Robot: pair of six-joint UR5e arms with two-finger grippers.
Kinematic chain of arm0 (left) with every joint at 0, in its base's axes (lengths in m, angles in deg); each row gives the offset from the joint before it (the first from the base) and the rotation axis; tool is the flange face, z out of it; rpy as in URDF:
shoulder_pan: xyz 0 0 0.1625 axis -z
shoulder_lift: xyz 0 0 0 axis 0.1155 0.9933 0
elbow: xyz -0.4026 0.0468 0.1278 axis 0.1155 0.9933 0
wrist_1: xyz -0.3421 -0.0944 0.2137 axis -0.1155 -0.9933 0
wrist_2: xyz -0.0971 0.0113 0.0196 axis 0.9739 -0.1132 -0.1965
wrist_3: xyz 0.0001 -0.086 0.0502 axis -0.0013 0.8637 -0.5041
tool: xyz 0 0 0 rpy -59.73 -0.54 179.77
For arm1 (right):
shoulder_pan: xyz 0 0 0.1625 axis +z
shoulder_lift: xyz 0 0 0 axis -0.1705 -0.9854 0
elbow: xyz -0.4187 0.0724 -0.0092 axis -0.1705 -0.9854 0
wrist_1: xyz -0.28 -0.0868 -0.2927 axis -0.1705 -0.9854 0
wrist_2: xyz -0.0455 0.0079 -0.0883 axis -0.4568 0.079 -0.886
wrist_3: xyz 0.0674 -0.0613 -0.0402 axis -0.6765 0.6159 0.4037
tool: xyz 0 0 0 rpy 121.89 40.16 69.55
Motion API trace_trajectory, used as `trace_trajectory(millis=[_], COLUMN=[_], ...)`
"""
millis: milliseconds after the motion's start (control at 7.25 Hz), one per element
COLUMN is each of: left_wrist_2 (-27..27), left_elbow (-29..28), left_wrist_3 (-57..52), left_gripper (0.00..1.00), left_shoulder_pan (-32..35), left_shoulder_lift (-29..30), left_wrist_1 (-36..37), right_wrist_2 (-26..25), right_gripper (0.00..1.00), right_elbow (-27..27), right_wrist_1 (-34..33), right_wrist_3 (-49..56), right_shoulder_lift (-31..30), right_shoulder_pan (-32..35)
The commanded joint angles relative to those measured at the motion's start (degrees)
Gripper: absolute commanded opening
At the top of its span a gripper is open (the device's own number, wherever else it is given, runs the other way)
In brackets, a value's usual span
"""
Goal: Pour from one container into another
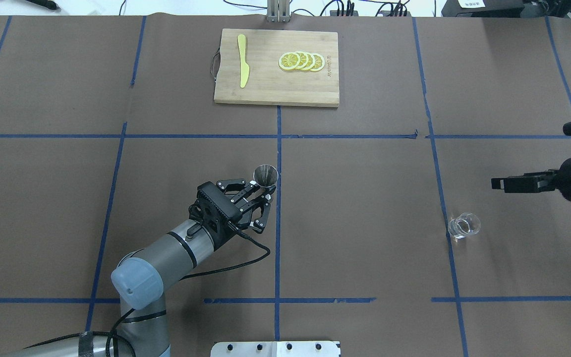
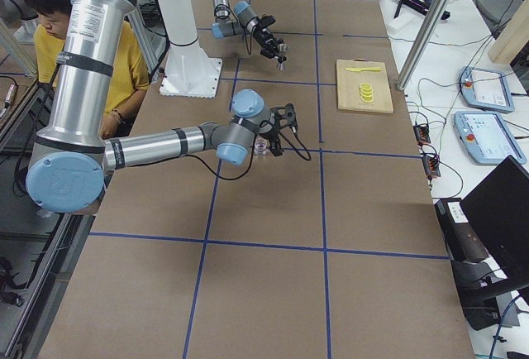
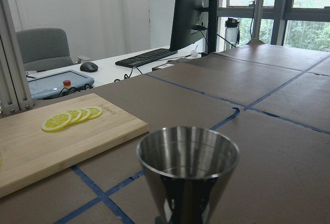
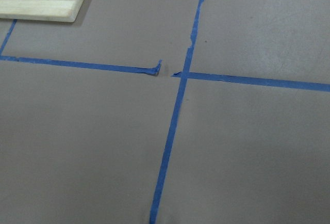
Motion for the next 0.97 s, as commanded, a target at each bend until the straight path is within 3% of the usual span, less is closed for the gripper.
trace_trajectory(millis=[0,414,552,690,828], left_wrist_2=[0.0,-0.1,-0.1,-0.2,-0.2], left_elbow=[0.0,0.0,0.0,0.0,0.0], left_wrist_3=[0.1,0.3,0.4,0.4,0.4], left_gripper=[0.0,0.0,0.0,0.0,0.0], left_shoulder_pan=[0.1,0.1,0.1,0.1,0.1], left_shoulder_lift=[0.2,0.4,0.4,0.4,0.4], left_wrist_1=[0.0,0.0,0.0,0.0,0.0], right_wrist_2=[-13.0,-40.8,-58.2,-71.4,-77.4], right_gripper=[0.98,1.0,1.0,1.0,1.0], right_elbow=[6.6,8.5,8.5,8.4,8.3], right_wrist_1=[0.2,0.1,0.1,-3.3,-6.8], right_wrist_3=[-14.9,-22.8,-23.0,-23.2,-25.6], right_shoulder_lift=[-3.4,-8.4,-9.7,-9.8,-9.8], right_shoulder_pan=[-10.6,-25.9,-36.2,-45.2,-48.9])
